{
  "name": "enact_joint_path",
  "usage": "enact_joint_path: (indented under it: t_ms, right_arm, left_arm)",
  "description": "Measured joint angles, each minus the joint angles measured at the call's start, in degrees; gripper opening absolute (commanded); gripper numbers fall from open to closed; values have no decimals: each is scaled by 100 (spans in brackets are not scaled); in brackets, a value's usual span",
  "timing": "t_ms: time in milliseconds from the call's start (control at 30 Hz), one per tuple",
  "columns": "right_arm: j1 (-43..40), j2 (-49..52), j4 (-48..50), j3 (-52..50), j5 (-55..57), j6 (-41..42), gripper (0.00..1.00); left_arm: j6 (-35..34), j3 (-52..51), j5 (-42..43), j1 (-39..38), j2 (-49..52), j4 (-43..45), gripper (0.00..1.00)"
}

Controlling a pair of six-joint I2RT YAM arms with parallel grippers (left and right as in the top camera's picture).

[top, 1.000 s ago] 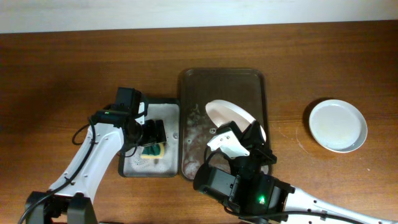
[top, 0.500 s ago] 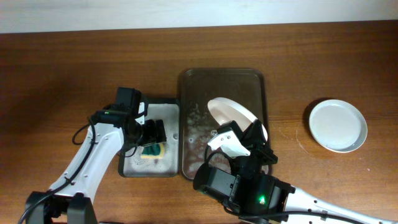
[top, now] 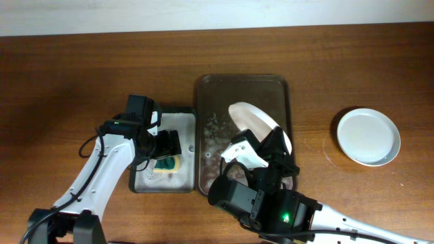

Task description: Clean dirty plates on tray and stack at the side

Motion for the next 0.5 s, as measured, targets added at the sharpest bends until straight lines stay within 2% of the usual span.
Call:
enact_joint_path:
  t_ms: [400, 500]
  right_arm:
    - [11, 0, 7, 0, -22, -256, 4]
    - [9, -2, -153, 13, -330, 39, 4]
  left_arm:
    - [0, 0, 0, 0, 0, 0, 99]
    - [0, 0, 0, 0, 0, 2, 99]
